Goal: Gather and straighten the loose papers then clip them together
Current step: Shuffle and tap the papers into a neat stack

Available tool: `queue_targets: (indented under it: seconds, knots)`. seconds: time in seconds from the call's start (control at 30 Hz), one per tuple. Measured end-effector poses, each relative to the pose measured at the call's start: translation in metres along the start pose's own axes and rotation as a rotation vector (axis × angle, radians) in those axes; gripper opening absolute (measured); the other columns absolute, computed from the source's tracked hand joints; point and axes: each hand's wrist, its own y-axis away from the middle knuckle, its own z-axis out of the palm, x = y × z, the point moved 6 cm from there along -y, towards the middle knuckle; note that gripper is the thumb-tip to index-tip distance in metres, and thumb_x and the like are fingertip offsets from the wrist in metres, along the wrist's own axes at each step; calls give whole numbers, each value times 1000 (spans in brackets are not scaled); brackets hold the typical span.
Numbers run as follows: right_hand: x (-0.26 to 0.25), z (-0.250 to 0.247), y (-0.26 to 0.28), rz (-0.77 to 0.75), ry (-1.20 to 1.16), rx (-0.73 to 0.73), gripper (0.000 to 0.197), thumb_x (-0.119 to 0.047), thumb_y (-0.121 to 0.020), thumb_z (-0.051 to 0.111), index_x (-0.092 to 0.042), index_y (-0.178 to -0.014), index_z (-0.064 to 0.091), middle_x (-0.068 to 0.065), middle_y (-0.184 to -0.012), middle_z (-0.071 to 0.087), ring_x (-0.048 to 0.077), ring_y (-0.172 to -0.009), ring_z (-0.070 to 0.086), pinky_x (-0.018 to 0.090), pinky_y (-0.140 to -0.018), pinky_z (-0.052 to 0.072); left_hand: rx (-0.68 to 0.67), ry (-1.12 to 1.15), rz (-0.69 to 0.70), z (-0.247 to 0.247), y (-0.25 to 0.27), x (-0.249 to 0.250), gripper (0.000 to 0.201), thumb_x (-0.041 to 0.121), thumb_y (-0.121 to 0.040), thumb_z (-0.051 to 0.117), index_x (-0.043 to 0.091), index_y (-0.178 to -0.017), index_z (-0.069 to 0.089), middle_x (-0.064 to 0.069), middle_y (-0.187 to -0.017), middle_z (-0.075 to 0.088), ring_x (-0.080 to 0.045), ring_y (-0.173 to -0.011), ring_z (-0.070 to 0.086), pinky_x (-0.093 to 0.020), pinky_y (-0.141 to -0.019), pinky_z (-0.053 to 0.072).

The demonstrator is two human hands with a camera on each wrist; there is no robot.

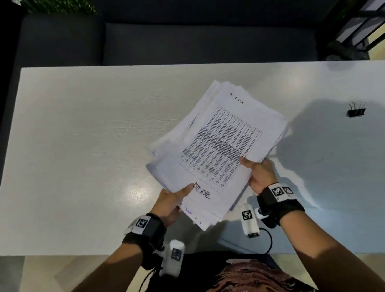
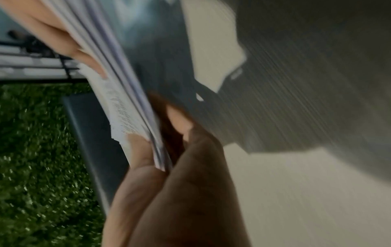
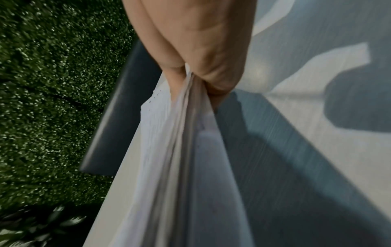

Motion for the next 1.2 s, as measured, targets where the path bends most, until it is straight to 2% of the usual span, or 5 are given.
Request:
queue_targets:
  seconds: [0.23, 0.47, 0.77, 0.93, 1.2]
  knots:
    - [-52, -42, -19, -290, 423, 45, 40, -3, -57, 86, -4, -91, 65, 6, -89, 72, 32, -92, 66, 47, -87, 53, 302, -272, 414, -64, -5, 98, 44, 3, -81, 72, 14, -116, 48, -2, -109, 62, -21, -103, 59, -28, -79, 53]
    - [-97, -19, 13, -399, 430, -232, 35, -13, -47, 89, -10, -58, 56, -2, -39, 48, 13, -32, 37, 18, -38, 34, -146, -519, 305, 33, -24, 123, 109, 44, -46, 93, 19, -138, 41, -2, -134, 59, -22, -124, 56, -40, -105, 43]
    - [-72, 20, -4, -327, 588, -378, 58, -2, -73, 78, -5, -127, 56, 4, -122, 66, 14, -114, 62, 30, -101, 48, -30, -494, 107, 58, -46, 93, 105, 33, -62, 89, 7, -145, 31, -15, -147, 43, -27, -140, 35, -52, -118, 18]
    - [-46, 4, -31, -150, 656, -298, 50, -17, -72, 80, -13, -118, 64, 8, -120, 68, 23, -111, 64, 44, -103, 45, 104, -466, 91, 31, -53, 83, 100, 45, -45, 90, 1, -128, 56, -12, -140, 53, -27, -139, 37, -43, -116, 21]
    - [-110, 70, 44, -591, 778, -115, 55, -6, -86, 66, 0, -136, 42, 6, -134, 53, 11, -119, 50, 11, -98, 37, 304, -584, 600, 82, -5, 149, 45, 0, -81, 69, 3, -124, 53, -8, -102, 66, -25, -93, 67, -37, -84, 59]
